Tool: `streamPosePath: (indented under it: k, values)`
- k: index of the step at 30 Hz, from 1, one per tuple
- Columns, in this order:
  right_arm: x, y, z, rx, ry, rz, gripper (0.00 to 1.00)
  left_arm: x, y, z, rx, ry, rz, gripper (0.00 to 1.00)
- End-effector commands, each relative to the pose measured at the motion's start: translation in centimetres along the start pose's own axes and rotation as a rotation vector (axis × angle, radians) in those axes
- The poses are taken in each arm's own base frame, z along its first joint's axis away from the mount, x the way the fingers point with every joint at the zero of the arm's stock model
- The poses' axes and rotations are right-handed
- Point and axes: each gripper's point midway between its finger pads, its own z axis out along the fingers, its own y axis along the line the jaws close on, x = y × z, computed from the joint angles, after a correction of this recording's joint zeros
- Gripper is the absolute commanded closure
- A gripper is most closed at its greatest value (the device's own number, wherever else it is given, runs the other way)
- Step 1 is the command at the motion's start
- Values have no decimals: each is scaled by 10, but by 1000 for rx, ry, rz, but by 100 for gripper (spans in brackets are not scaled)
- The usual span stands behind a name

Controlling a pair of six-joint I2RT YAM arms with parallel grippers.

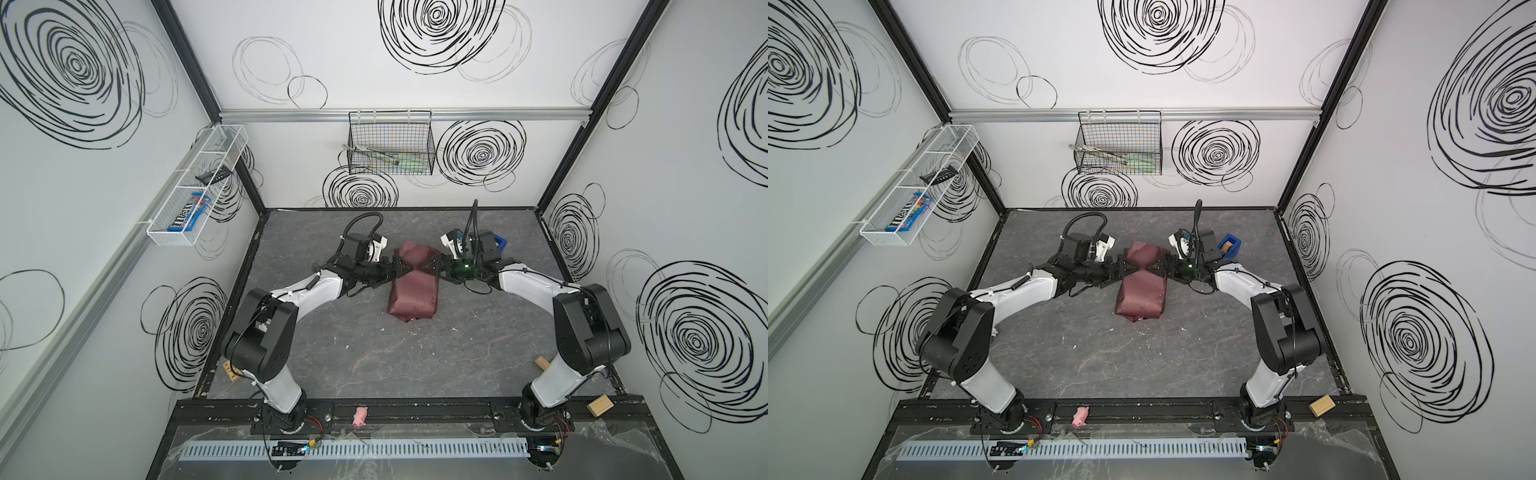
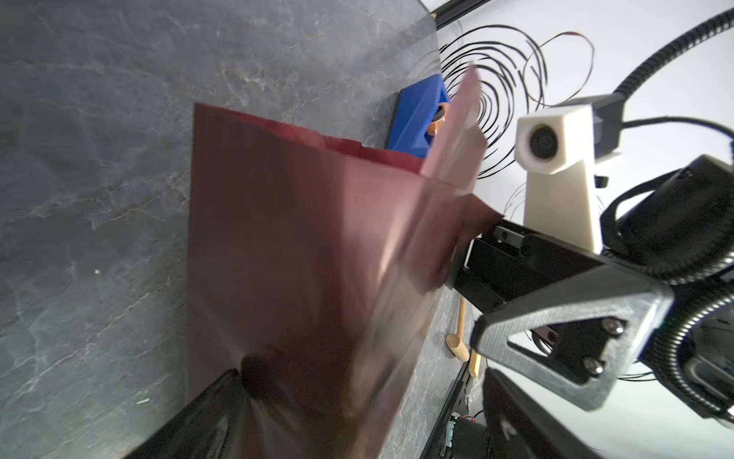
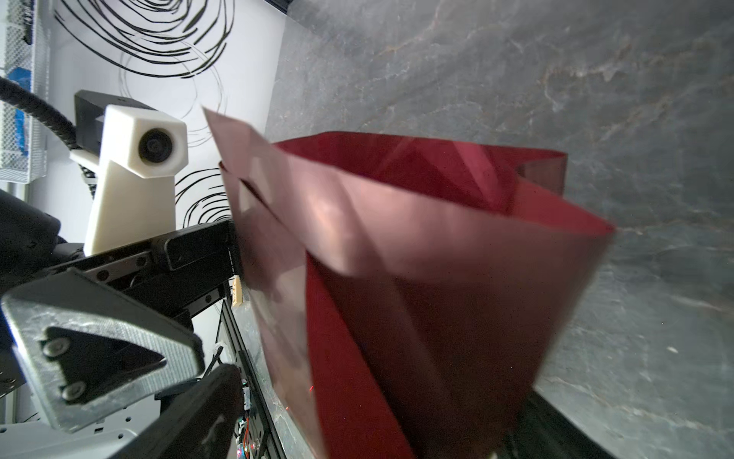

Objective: Wrap a gift box in wrapping paper
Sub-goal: Stand up the gift box at the center of the table.

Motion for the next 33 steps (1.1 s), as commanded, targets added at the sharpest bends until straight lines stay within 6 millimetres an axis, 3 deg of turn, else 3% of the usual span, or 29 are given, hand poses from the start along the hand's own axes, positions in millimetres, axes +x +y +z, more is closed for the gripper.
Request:
streamPosePath:
  k: [1,11,16,33]
  values:
    - [4,40,-6,-105,-14,-72,3,3,-26,-7,102,-17,62,4]
    - [17,57,-16,-147,-56,-129,3,16,-28,-17,147,-42,78,4]
    - [24,70,-24,-186,-115,-188,3,22,-39,-19,183,-50,105,4]
    - [11,76,-20,-197,-92,-213,3,-1,-66,-34,185,-93,186,4]
